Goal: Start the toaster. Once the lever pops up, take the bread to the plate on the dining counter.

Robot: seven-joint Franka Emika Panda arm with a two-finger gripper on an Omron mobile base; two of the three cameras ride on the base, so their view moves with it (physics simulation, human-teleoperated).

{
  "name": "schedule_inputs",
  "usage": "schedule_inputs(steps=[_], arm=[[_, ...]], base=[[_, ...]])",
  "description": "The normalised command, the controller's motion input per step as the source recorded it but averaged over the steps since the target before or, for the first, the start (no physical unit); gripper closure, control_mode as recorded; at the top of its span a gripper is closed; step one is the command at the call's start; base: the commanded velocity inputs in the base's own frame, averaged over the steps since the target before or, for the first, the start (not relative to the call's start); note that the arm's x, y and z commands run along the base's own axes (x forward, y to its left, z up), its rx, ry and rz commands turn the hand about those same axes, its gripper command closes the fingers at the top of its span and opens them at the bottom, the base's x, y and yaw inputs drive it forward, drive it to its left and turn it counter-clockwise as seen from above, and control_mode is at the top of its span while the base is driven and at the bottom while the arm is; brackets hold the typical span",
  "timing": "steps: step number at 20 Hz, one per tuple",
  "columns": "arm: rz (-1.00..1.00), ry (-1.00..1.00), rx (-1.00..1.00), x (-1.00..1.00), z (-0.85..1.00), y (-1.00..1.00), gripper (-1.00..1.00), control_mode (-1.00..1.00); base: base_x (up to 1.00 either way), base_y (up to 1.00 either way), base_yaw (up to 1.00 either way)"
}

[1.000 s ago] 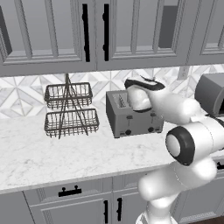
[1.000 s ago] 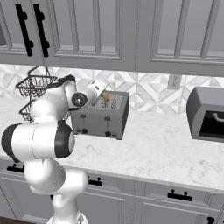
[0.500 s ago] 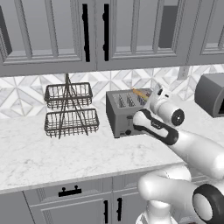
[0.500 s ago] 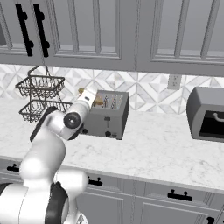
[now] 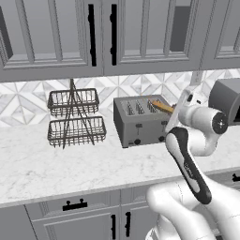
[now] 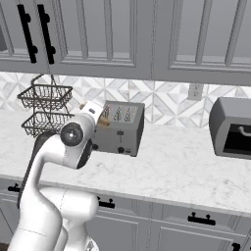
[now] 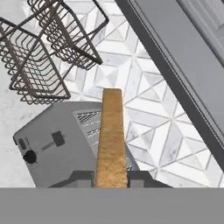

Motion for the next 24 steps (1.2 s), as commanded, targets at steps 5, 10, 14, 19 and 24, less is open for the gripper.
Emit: schedule_inputs(steps=[5, 10, 14, 19, 24], arm=[[-0.09, 0.53, 0.00, -1.00, -0.02, -0.20, 1.00, -1.00], [-0.16, 0.18, -0.04, -0.68, -0.56, -0.06, 1.00, -1.00], [-0.15, 0.01, -0.08, -0.09, -0.59, 0.00, 1.00, -1.00], [-0.15, 0.08, -0.05, 0.00, -0.41, 0.00, 1.00, -1.00], [0.00, 0.00, 0.00, 0.00, 0.00, 0.00, 1.00, 1.00]], base=[[0.00, 0.00, 0.00], [0.00, 0.00, 0.00], [0.00, 0.00, 0.00], [0.00, 0.00, 0.00], [-0.18, -0.20, -0.41]])
